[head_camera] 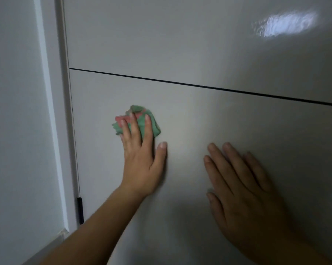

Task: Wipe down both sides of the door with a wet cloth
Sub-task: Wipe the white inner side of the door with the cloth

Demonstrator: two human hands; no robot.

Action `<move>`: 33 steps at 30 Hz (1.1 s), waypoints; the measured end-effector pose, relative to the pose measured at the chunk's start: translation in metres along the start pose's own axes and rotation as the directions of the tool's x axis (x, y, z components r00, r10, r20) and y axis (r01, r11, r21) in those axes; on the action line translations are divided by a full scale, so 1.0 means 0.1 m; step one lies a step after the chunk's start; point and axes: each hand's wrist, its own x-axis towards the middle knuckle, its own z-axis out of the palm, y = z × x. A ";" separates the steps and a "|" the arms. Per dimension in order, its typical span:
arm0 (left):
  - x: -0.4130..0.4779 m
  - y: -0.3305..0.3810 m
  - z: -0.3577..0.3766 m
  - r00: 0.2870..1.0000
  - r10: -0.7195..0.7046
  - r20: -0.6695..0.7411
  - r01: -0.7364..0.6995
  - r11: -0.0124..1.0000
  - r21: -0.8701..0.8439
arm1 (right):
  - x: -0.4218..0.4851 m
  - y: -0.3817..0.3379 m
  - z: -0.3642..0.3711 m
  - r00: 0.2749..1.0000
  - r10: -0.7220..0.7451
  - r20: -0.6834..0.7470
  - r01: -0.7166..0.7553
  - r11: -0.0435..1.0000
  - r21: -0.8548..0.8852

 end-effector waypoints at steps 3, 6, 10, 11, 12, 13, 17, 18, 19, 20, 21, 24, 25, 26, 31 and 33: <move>0.07 0.21 0.00 1.000 0.014 -0.004 -0.014 0.999 -0.037 | -0.01 0.03 0.01 1.000 0.007 -0.029 -0.007 1.000 -0.012; -0.24 0.47 0.16 0.958 0.277 0.077 -0.279 0.960 0.008 | -0.02 0.13 -0.01 0.994 0.060 -0.089 -0.063 0.997 -0.033; -0.17 0.50 0.11 0.922 0.377 0.087 -0.384 0.919 0.086 | -0.07 0.23 -0.06 0.988 0.095 -0.121 -0.103 0.993 -0.063; -0.03 0.48 0.05 0.943 0.329 0.054 -0.333 0.939 0.083 | -0.07 0.22 -0.07 0.989 0.096 -0.112 -0.104 0.993 -0.064; 0.14 0.46 -0.01 0.968 0.249 0.016 -0.249 0.967 0.056 | -0.06 0.22 -0.08 0.990 0.098 -0.098 -0.105 0.993 -0.062; 0.30 0.46 -0.07 0.987 0.162 -0.013 -0.162 0.987 0.009 | -0.06 0.22 -0.09 0.992 0.100 -0.079 -0.104 0.993 -0.059; 0.21 0.69 0.04 0.976 0.219 0.010 -0.219 0.976 0.006 | -0.07 0.25 -0.13 0.995 0.089 -0.045 -0.090 0.996 -0.022; 0.05 0.74 0.10 0.947 0.315 0.061 -0.317 0.948 0.031 | -0.08 0.26 -0.13 0.995 0.089 -0.052 -0.089 0.996 -0.006; -0.12 0.76 0.14 0.913 0.392 0.113 -0.400 0.915 0.056 | -0.08 0.26 -0.13 0.994 0.088 -0.062 -0.088 0.996 0.016; -0.26 0.75 0.15 0.889 0.430 0.159 -0.445 0.892 0.079 | -0.09 0.27 -0.14 0.994 0.086 -0.068 -0.083 0.996 0.041; -0.33 0.72 0.13 0.879 0.436 0.194 -0.460 0.882 0.103 | -0.10 0.28 -0.15 0.994 0.083 -0.067 -0.078 0.995 0.065; -0.35 0.69 0.00 0.864 0.430 0.261 -0.474 0.870 0.135 | -0.14 0.34 -0.22 0.996 0.075 -0.040 -0.069 0.988 0.135; -0.34 0.69 -0.05 0.859 0.432 0.276 -0.479 0.868 0.133 | -0.13 0.33 -0.24 0.996 0.081 -0.034 -0.075 0.984 0.161; -0.32 0.68 -0.10 0.854 0.432 0.290 -0.480 0.869 0.119 | -0.12 0.32 -0.28 0.995 0.092 -0.033 -0.085 0.980 0.181; -0.12 0.54 -0.34 0.804 0.506 0.313 -0.510 0.857 -0.074 | 0.05 0.13 -0.32 0.994 0.021 -0.103 0.002 0.975 0.222; -0.01 0.43 -0.40 0.765 0.577 0.287 -0.558 0.816 -0.154 | 0.12 0.04 -0.27 0.996 -0.013 -0.084 0.026 0.987 0.156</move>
